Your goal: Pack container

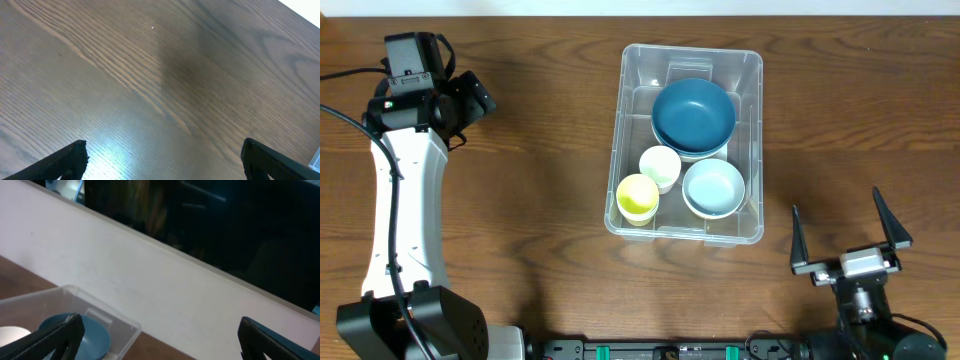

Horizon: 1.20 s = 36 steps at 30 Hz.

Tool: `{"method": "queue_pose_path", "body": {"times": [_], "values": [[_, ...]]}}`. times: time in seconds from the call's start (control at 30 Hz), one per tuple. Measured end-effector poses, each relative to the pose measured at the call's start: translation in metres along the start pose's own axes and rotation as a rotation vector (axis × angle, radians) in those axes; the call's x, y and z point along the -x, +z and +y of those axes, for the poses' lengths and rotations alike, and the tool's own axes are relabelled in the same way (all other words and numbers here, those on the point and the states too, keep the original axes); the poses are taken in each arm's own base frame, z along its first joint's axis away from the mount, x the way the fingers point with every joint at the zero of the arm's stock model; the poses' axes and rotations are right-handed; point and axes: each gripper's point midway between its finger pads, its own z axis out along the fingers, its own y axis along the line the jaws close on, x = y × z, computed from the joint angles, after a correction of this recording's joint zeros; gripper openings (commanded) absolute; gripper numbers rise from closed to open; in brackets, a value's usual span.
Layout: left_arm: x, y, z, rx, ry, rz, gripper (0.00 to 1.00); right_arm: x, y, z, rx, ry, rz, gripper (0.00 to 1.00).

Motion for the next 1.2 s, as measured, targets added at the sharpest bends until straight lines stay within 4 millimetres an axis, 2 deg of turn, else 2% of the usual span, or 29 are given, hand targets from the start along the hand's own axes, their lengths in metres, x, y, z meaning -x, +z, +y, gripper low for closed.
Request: {"method": "queue_pose_path", "body": {"times": [0.23,0.5,0.77,1.2], "values": [[0.0,0.0,0.0,0.0,0.0,0.0,0.98,-0.019,0.007,0.006,-0.013,0.008,-0.051,0.99],[0.0,0.0,0.0,0.0,0.0,0.0,0.98,-0.056,0.01,0.006,-0.057,0.033,-0.039,0.99],[0.0,0.0,0.0,0.0,0.0,0.0,0.98,-0.099,0.01,0.017,-0.041,0.086,0.067,0.99],[0.0,0.0,0.0,0.0,0.0,0.0,0.98,-0.154,-0.001,0.038,0.026,0.138,0.297,0.99]]}}
